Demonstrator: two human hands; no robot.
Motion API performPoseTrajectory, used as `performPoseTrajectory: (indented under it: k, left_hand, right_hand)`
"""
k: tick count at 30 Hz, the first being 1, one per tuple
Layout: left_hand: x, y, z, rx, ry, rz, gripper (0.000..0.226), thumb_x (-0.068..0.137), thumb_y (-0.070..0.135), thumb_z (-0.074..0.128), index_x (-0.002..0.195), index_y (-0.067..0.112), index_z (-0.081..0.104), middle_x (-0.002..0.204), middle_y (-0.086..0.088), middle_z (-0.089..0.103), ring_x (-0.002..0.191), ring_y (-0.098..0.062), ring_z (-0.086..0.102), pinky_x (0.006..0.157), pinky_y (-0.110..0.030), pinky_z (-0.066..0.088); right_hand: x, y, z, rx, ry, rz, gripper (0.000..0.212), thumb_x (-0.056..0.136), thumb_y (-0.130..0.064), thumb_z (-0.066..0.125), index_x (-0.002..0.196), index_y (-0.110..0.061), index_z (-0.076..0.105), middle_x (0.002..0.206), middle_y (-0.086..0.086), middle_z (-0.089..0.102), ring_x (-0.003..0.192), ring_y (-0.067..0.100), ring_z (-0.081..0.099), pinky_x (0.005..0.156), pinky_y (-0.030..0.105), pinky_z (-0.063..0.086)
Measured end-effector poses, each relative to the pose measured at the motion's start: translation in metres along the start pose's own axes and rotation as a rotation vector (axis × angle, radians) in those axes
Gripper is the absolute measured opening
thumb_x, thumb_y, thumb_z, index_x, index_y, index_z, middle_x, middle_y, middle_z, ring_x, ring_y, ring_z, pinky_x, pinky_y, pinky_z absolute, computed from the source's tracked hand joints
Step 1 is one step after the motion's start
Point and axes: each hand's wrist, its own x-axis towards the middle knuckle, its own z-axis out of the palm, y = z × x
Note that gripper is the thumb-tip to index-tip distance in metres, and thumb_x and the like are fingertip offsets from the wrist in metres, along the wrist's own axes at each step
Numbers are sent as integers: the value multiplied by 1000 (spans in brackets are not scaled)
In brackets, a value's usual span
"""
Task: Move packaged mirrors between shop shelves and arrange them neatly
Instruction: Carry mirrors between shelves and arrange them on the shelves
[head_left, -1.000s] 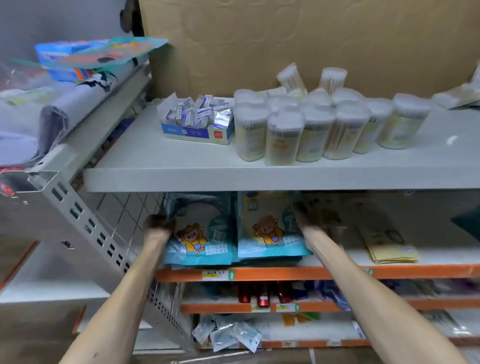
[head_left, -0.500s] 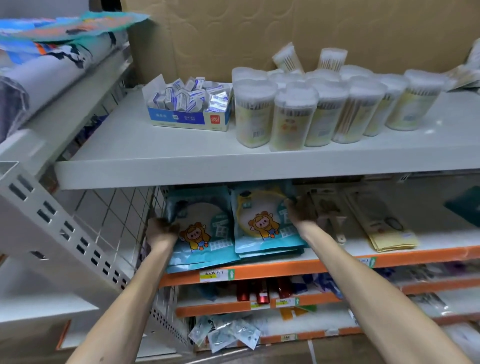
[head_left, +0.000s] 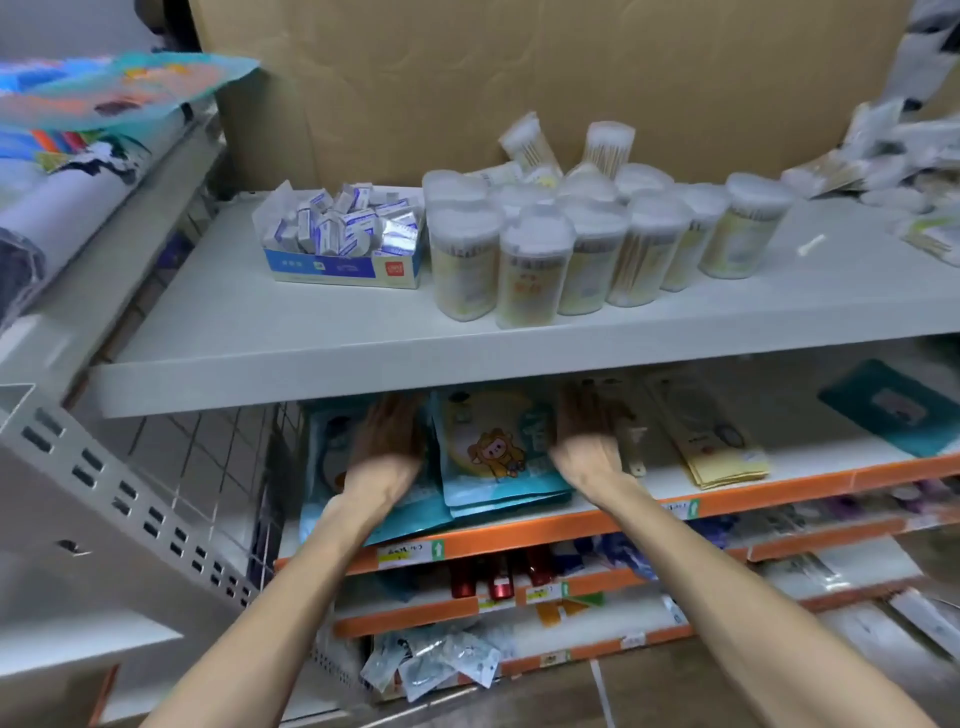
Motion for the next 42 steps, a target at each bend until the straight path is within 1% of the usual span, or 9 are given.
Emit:
performPoseTrajectory:
  k: [4, 9, 14, 17, 21, 25, 28, 33, 42]
  left_hand:
    - [17, 71, 24, 34, -194, 179, 51, 95, 20, 46, 146, 13, 40, 147, -15, 44, 135, -33, 40, 114, -45, 32]
    - [10, 143, 66, 237, -110, 611, 66, 83, 23, 58, 146, 11, 41, 145, -19, 45, 131, -40, 44, 111, -49, 37]
    - [-7, 231, 102, 288, -193, 707, 68, 86, 30, 60, 149, 19, 34, 145, -5, 45, 117, -33, 53, 87, -45, 50]
    - [-23, 285, 128, 289, -218, 815, 75, 80, 28, 65, 149, 17, 35, 156, -3, 34, 138, -29, 37, 104, -49, 40]
    - [-54, 362, 172, 274, -285, 895, 79, 77, 27, 67, 149, 18, 35, 157, -2, 31, 144, -26, 30, 111, -49, 36]
    - [-86, 437, 212, 237, -342, 911, 75, 80, 29, 69, 147, 16, 38, 156, -2, 33, 144, -25, 30, 110, -48, 37]
    - [-105, 487, 236, 208, -368, 910, 75, 86, 26, 64, 151, 15, 29, 159, -2, 25, 148, -22, 20, 117, -45, 27]
    - [-111, 556, 277, 132, -450, 930, 75, 83, 16, 61, 150, 12, 28, 156, -6, 29, 141, -26, 31, 111, -39, 31]
    - [-87, 688, 375, 123, -422, 1018, 74, 93, 34, 54, 155, 16, 18, 162, -1, 15, 150, -20, 12, 119, -42, 16]
  right_hand:
    - [-14, 23, -39, -205, -31, -144, 48, 95, -30, 47, 137, -7, 47, 128, 18, 56, 114, 37, 56, 95, 42, 48]
    - [-43, 97, -67, -347, 148, -194, 50, 88, -47, 56, 122, -10, 60, 109, 13, 65, 102, 35, 56, 90, 44, 45]
    - [-90, 189, -87, -292, 199, -101, 69, 94, -47, 53, 150, -11, 34, 155, 11, 34, 142, 31, 31, 113, 46, 27]
    - [-128, 250, -104, -322, 219, -23, 73, 92, -48, 56, 150, -11, 34, 157, 10, 31, 142, 30, 31, 113, 45, 28]
    - [-176, 335, -130, -409, 219, 67, 73, 83, -47, 68, 139, -5, 50, 146, 14, 48, 130, 33, 48, 107, 46, 39]
    - [-215, 403, -157, -385, 263, 146, 69, 85, -44, 66, 140, -6, 47, 147, 13, 46, 134, 31, 43, 110, 46, 33]
    - [-244, 452, -169, -397, 257, 206, 69, 84, -45, 67, 138, -7, 49, 144, 12, 49, 130, 30, 46, 108, 45, 36]
    - [-268, 518, -181, -351, 259, 247, 63, 93, -43, 54, 144, -8, 41, 151, 10, 41, 137, 29, 38, 112, 44, 30]
    - [-240, 640, -217, -334, 300, 278, 65, 92, -44, 56, 145, -11, 39, 152, 7, 39, 138, 26, 36, 112, 42, 29]
